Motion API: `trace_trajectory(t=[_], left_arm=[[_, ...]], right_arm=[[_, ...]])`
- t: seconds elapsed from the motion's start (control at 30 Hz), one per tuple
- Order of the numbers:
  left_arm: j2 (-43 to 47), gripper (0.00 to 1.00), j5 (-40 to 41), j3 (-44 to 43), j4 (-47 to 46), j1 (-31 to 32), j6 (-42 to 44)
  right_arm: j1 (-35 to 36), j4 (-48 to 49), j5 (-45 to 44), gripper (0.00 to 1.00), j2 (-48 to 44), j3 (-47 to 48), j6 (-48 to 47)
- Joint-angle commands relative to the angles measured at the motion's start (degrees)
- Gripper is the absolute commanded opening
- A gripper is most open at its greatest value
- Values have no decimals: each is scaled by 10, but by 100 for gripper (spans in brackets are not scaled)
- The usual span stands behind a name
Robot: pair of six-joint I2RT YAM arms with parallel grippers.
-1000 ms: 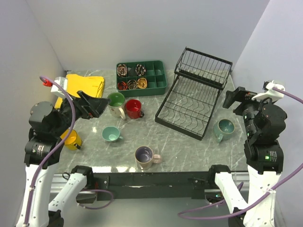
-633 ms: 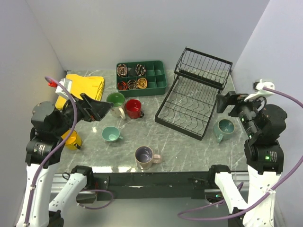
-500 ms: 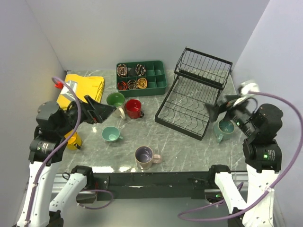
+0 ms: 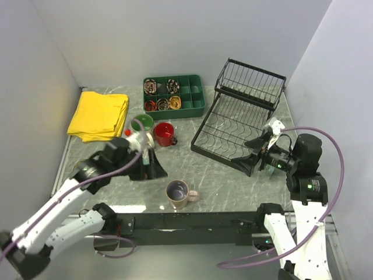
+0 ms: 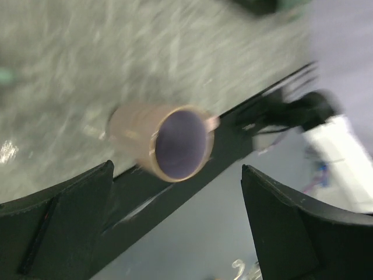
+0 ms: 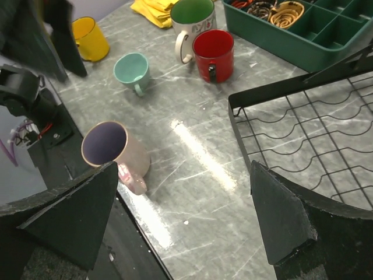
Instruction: Load the cups into the dish rack
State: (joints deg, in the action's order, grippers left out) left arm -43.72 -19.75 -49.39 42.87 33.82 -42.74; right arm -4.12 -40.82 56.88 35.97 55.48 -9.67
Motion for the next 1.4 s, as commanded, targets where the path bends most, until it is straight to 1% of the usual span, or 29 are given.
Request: trace_trajectory(t=[0.0,0.03,0.07,0.1,0.17,0.2,0.3,0.37,0.43,0.47,0.5,0.6,0.63,0.67,0.73,0.77,0.83,0.87,0.97,1.0,1.07,1.13,1.17,1.2,1.23,1.27,1.3,1.37], left_arm=[[-55,96,136,17,32,108,-64],[-71,96,151,15,31,128,-74],[-105,96,187,10,40,172,-82],[-122,96,196,-5,45,192,-88],[-170,96,246,-28,57,235,-101],[-183,97,257,-34,69,244,-103],[-219,99,293,-41,76,265,-109],[-235,97,288,-34,61,265,-100],[-245,92,272,-32,27,265,-90],[-260,87,269,-34,20,265,-88],[-268,84,268,-39,17,266,-87],[-298,79,266,-48,1,274,-83],[-304,75,264,-48,-9,278,-83],[-314,67,266,-51,-9,282,-84],[-322,55,279,-55,-6,286,-84],[-326,43,284,-58,1,289,-85],[-320,28,297,-60,2,292,-81],[-310,14,301,-62,-1,293,-77],[-270,1,324,-73,-14,299,-51],[-258,1,327,-77,-22,299,-28],[-218,1,345,-96,-36,299,2],[-176,1,362,-111,-73,299,67],[-160,1,388,-109,-98,299,96],[-142,1,401,-103,-157,299,160],[-108,1,413,-84,-203,299,199],[-91,1,427,-71,-247,299,239],[-75,1,453,-56,-356,299,319],[-37,1,463,3,-479,299,410]], right_arm=[[-17,44,34,100,-14,-20,6],[-17,44,37,100,-19,-24,3],[-17,44,38,100,-21,-28,1],[-17,49,40,100,-23,-35,3],[-18,51,39,100,-22,-39,4],[-19,51,38,100,-22,-40,4],[-20,53,39,100,-22,-42,6],[-22,57,40,100,-27,-46,10],[-23,60,42,100,-28,-52,13],[-24,62,41,100,-27,-54,13],[-25,63,41,100,-28,-54,14],[-25,65,45,100,-25,-54,18],[-26,65,46,100,-26,-54,19],[-26,65,49,100,-24,-54,20],[-26,67,52,100,-22,-56,22],[-26,66,56,100,-22,-56,23],[-26,66,61,100,-21,-56,24],[-26,66,65,100,-20,-56,26],[-26,66,91,100,-13,-56,34],[-26,65,112,100,-4,-57,37],[-24,65,127,100,9,-54,48],[-20,60,158,100,33,-45,52],[-18,58,171,100,44,-37,69],[-15,57,186,100,67,-33,79],[-10,53,224,100,81,-28,84],[-5,39,238,100,106,-15,92],[0,32,253,100,118,-6,91],[18,5,278,100,153,19,84]])
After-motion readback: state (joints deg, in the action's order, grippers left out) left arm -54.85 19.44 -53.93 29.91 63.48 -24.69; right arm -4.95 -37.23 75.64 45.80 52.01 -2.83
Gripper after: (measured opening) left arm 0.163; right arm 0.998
